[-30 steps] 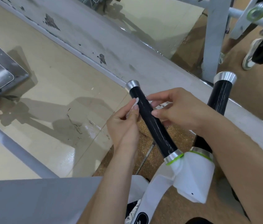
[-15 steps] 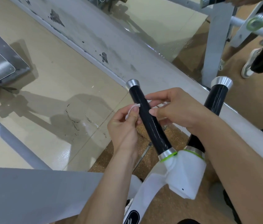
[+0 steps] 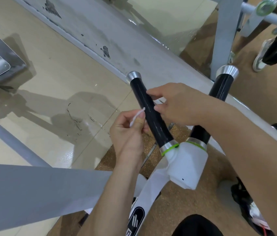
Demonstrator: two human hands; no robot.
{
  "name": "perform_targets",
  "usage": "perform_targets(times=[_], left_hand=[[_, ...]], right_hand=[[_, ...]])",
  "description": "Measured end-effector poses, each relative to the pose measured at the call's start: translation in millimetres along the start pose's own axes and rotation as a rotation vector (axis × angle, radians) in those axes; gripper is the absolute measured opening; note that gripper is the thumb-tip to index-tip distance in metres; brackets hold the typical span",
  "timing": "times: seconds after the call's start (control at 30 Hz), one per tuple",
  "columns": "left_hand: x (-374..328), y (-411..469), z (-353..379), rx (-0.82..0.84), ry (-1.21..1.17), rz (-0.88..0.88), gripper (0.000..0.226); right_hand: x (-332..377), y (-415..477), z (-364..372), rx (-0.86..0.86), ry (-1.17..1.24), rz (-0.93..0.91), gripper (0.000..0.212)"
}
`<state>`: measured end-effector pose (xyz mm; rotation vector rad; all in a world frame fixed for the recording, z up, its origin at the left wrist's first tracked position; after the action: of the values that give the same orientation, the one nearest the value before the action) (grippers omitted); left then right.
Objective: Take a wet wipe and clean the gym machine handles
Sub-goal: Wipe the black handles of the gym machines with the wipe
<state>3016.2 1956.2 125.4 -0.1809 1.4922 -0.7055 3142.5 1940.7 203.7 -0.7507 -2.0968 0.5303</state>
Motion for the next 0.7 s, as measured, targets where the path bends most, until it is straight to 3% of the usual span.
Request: perform_targets(times=[0.03, 0.1, 0.27, 0.33, 0.53, 0.7], left_hand=[[1.6, -5.9, -1.5, 0.030, 0.024, 0.012, 0.018], [2.7, -9.8, -4.9, 0.055, 0.042, 0.007, 0.018], [2.4, -23.2, -1.4, -0.033, -0.050, -0.087, 0.010], [4.3, -41.6, -5.7, -0.062, 0.016, -0.095, 0.012], [-4.0, -69.9, -20.1, 0.082, 0.179, -0.045, 0.014], [-8.8, -73.2, -13.9, -0.004, 0.120, -0.056, 0.018]], right_hand=[[5.6, -5.1, 1.6, -0.009, -0.186, -0.037, 0.040], [12.3, -16.5, 4.5, -0.042, -0.295, -0.060, 0.037], [9.6, -44.2, 6.9, -0.074, -0.248, -0.061, 0.036], [7.2, -52.9, 10.3, -0.111, -0.275, -0.060, 0.039], [-4.0, -57.2, 8.5, -0.338, -0.158, -0.147, 0.043], [-9.0, -62.1, 6.3, -0.440, -0.150, -0.230, 0.049]])
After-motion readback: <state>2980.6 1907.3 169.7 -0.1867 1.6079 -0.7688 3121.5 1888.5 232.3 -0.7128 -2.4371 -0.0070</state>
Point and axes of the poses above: each hand's wrist, its own y-axis towards the middle knuckle, its own z-axis out of the palm, x = y × z, the point moved 5 cm from there along y, towards the middle knuckle, and after that the axes turned 15 degrees about y, right-handed, at the moved point
